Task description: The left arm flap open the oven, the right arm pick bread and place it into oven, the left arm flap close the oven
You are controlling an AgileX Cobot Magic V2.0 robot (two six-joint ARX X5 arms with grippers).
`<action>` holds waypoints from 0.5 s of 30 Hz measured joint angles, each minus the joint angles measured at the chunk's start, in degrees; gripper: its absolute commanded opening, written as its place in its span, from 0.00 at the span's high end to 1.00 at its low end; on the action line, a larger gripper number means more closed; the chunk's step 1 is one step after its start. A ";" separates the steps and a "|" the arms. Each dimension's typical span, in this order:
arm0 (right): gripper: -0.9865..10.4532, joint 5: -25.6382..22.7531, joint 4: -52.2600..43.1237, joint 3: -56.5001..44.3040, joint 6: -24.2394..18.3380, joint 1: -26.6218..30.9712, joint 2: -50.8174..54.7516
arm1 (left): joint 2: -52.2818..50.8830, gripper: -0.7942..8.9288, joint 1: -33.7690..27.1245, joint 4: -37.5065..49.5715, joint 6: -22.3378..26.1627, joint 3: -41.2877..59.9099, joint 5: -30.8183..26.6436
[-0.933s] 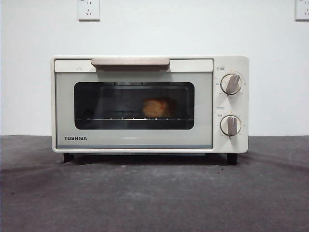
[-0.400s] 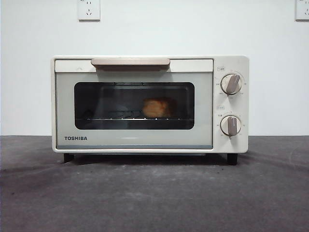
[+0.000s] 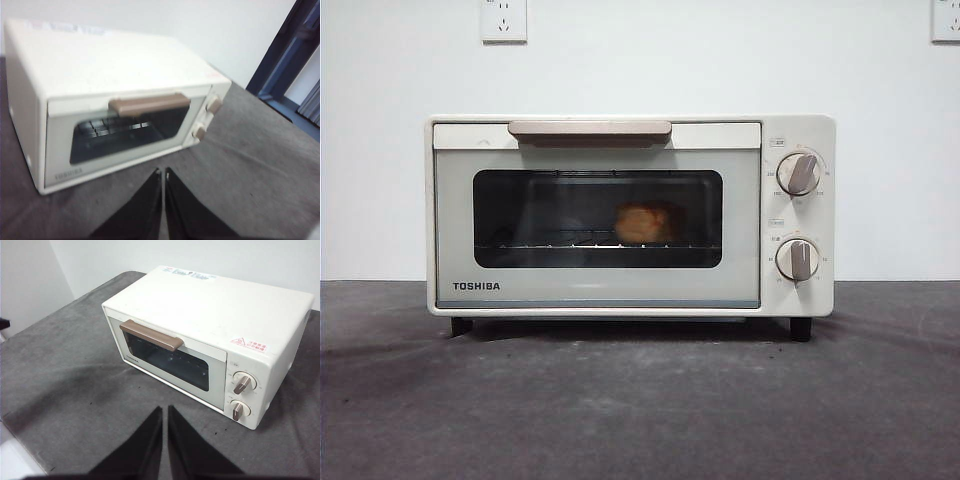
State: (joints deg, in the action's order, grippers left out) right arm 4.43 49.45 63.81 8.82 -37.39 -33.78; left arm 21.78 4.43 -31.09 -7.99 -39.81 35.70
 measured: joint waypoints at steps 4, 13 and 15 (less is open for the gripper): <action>0.90 0.00 0.00 0.00 0.00 0.00 0.00 | -2.51 0.90 -0.02 6.10 0.09 5.31 0.00; 0.90 0.00 0.00 0.00 0.00 0.00 0.00 | -16.46 0.90 -3.80 23.52 -0.28 31.76 -17.22; 0.90 0.00 0.00 0.02 0.00 0.00 0.00 | -18.21 0.90 -4.42 23.56 -0.70 35.39 -22.36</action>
State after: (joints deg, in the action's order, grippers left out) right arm 4.43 49.45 63.83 8.82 -37.39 -33.78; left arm 3.57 0.01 -7.53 -8.69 -4.43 13.34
